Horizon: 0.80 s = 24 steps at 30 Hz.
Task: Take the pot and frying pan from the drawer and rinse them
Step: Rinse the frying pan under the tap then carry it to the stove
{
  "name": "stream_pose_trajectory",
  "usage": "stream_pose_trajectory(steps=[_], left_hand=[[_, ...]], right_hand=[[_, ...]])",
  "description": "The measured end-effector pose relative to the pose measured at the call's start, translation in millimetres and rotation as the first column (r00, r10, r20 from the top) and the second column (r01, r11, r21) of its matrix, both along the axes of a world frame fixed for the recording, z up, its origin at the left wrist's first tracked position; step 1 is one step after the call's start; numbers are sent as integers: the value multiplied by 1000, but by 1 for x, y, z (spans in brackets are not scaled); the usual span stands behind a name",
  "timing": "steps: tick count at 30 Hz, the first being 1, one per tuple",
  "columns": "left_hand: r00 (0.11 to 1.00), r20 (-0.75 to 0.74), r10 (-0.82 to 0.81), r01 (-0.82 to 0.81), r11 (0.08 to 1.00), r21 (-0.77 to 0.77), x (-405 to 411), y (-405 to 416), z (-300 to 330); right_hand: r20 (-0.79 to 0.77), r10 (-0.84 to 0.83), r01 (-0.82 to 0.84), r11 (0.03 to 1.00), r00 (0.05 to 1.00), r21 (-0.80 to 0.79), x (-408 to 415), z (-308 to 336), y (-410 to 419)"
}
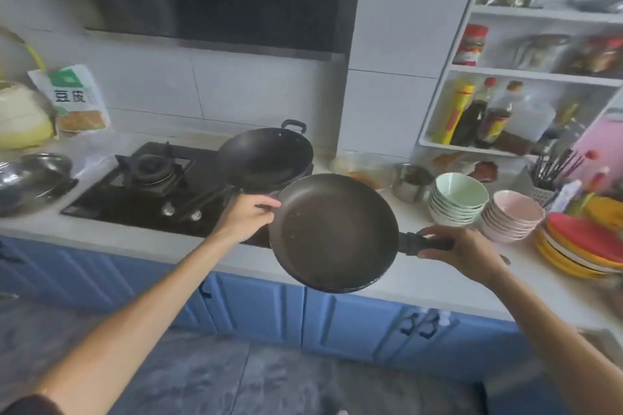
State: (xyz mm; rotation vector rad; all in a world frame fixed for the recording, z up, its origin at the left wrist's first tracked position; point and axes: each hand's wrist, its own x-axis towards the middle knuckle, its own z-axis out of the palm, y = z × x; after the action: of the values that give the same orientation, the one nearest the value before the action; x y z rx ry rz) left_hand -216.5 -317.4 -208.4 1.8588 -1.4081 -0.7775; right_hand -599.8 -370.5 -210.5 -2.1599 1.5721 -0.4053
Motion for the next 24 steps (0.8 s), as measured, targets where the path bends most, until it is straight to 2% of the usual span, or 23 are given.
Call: stream_pose_trajectory(steps=[5,12,20,24], left_hand=[[999,29,-45,41,994,106,-40,-96,-72],[995,85,-47,23,964,265,-69,-157,-151],[988,127,-85,36,938,345,-57,-193,-187],[985,125,-116,72,947,312,-45,-200,-203]], right_hand=[[-52,-74,77,994,996,76,-39,-61,-73],[-110,-65,88,973,992,214,-52,-130,-145],[-166,-81,123,956,983,265,-36,-173,-164],[-239,-73,136,956,968,259,-27,-186,-163]])
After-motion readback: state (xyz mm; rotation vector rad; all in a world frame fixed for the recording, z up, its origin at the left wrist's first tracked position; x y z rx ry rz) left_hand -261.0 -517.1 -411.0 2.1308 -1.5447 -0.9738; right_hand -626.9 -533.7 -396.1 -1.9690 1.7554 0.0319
